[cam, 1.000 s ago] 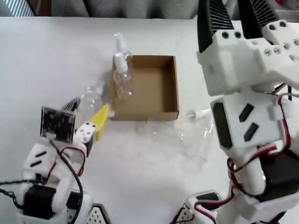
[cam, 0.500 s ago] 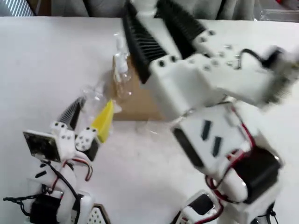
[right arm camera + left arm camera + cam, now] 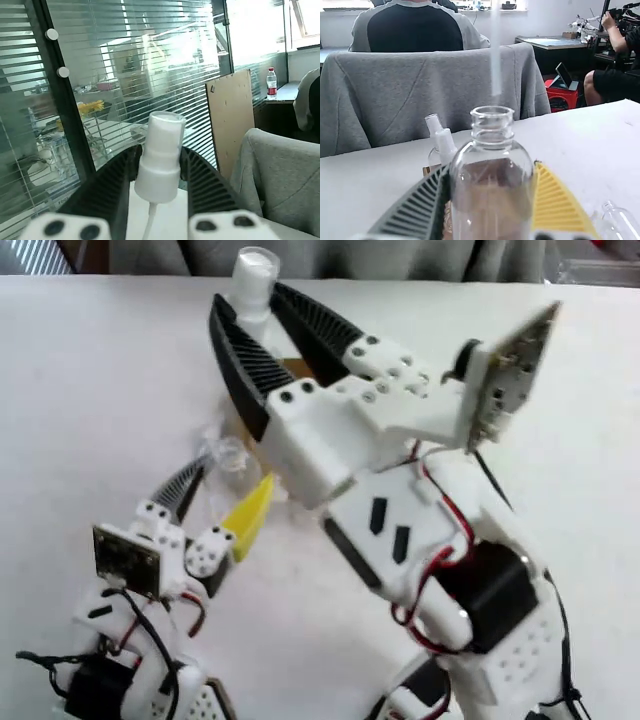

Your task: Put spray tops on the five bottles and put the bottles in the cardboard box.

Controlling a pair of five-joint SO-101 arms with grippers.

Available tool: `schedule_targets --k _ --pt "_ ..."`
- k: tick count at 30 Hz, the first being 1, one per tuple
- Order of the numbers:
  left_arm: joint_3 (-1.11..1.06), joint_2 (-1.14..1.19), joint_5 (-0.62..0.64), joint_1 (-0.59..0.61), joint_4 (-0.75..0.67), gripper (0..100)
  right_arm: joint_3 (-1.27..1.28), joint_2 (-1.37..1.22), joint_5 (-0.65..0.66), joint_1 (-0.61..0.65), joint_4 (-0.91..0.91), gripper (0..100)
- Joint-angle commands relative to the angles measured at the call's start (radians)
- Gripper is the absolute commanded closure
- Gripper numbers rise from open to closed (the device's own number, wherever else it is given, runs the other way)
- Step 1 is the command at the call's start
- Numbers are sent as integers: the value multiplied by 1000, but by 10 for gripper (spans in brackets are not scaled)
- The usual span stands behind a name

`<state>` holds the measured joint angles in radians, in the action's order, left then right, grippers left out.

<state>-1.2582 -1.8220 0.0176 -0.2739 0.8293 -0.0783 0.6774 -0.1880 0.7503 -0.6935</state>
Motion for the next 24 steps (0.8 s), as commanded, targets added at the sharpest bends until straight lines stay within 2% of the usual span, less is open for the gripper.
schedule_targets --k 1,10,18,24 --pt "5 -8 -12 -13 2 978 34 18 -9 -22 73 982" --pt "3 -8 -12 -13 0 978 75 25 -9 -124 84 982" --pt "2 -8 -15 -13 0 978 78 47 -11 -122 82 982" --pt "-9 -8 -15 -13 -6 978 86 107 -11 -73 71 982"
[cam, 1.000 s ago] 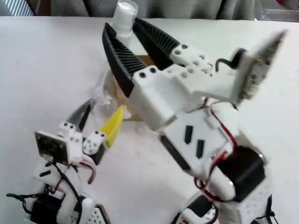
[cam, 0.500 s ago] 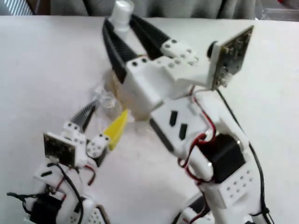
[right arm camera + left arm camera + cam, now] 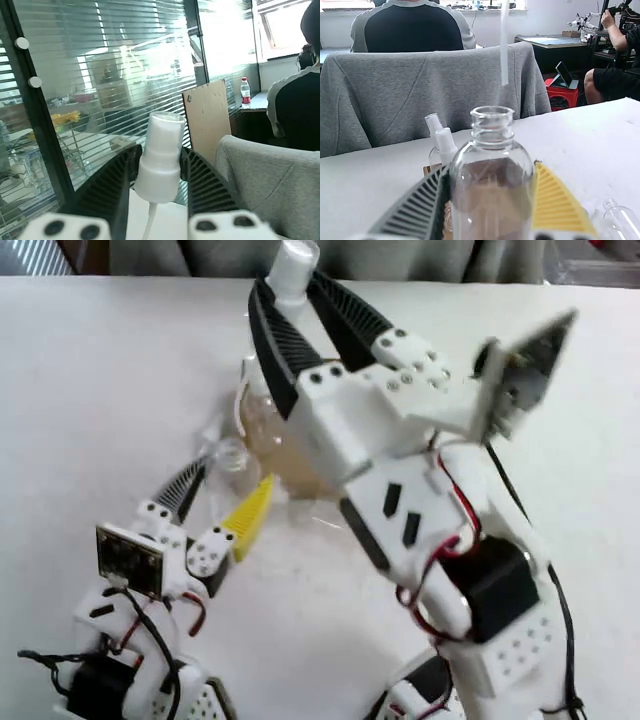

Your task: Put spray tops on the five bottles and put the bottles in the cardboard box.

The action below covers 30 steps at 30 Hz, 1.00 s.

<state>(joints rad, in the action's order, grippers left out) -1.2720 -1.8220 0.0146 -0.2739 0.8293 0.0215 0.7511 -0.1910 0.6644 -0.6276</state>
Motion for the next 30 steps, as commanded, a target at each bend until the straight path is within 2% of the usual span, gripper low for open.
schedule_targets --k 1,16,30 --pt "6 -8 -11 -13 -6 978 -14 31 -8 13 -5 982" --pt "9 -8 -12 -12 -2 978 -9 -18 -14 12 -10 982" --pt "9 -8 -15 -12 -2 978 137 -8 -15 12 54 982"
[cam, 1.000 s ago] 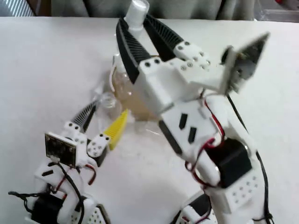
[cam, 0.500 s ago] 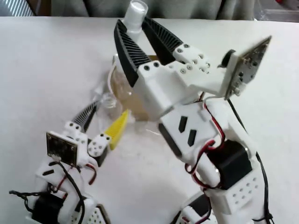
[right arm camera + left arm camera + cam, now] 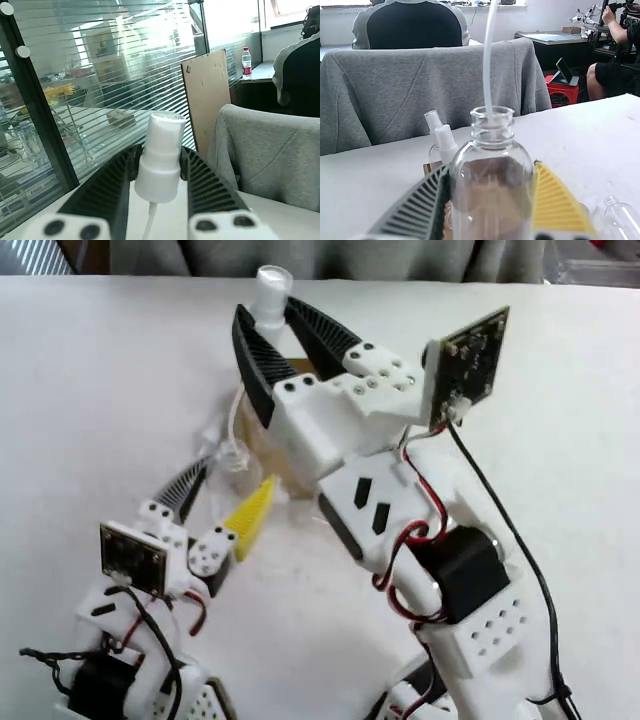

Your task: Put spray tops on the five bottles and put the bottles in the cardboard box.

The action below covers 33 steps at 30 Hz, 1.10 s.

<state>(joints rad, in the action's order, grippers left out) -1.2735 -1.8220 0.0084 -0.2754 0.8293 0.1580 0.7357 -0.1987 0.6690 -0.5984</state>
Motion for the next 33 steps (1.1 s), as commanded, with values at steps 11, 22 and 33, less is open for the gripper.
schedule_targets --k 11,22,33 --pt "9 -8 -8 -10 -2 978 229 117 -2 67 30 981" --pt "8 -8 -9 -10 -2 978 307 128 2 143 -45 913" --pt "8 -8 -11 -10 -2 978 199 186 80 139 -173 748"
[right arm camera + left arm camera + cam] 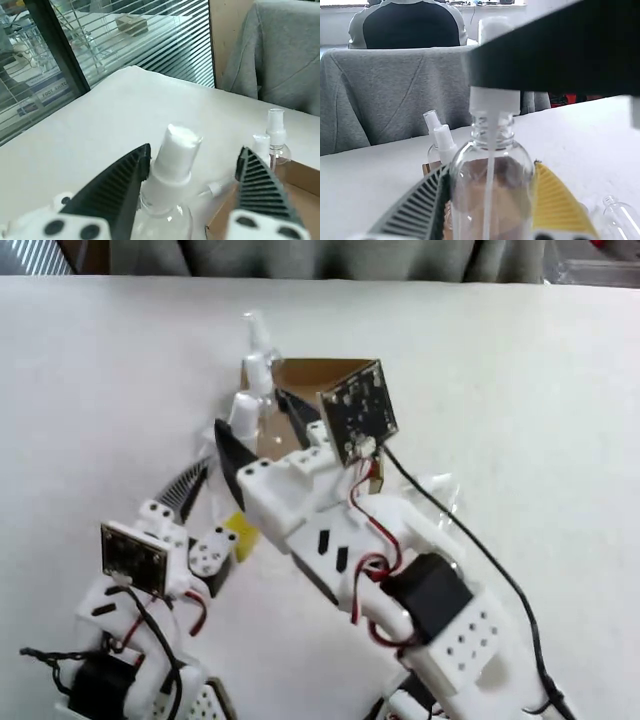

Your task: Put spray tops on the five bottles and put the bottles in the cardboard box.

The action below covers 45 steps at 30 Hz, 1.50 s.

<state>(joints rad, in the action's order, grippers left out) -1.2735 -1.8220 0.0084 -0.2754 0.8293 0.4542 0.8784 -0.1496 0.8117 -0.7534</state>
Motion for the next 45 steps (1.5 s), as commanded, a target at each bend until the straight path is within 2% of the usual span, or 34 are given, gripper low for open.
schedule_targets --k 1,5,10,12,15,19,28,31,39,45 --pt "8 -8 -11 -10 -2 978 -130 45 32 -4 -41 748" --pt "8 -8 -11 -10 -2 978 -278 38 34 -4 -165 781" --pt "8 -8 -11 -10 -2 978 -359 -1 35 -38 -209 996" --pt "8 -8 -11 -10 0 978 -356 -24 35 -85 -211 951" --pt "8 -8 -11 -10 0 978 -354 -79 26 -176 -211 985" --pt "8 -8 -11 -10 0 978 -354 -171 26 -216 -202 976" --pt "8 -8 -11 -10 0 978 -354 -297 25 -209 -197 976" --pt "8 -8 -11 -10 0 978 -351 -282 25 -203 -199 976" --pt "8 -8 -11 -10 0 978 -227 -174 35 -81 -211 976" --pt "6 -8 -11 -10 0 978 -206 -154 35 -88 -231 976"
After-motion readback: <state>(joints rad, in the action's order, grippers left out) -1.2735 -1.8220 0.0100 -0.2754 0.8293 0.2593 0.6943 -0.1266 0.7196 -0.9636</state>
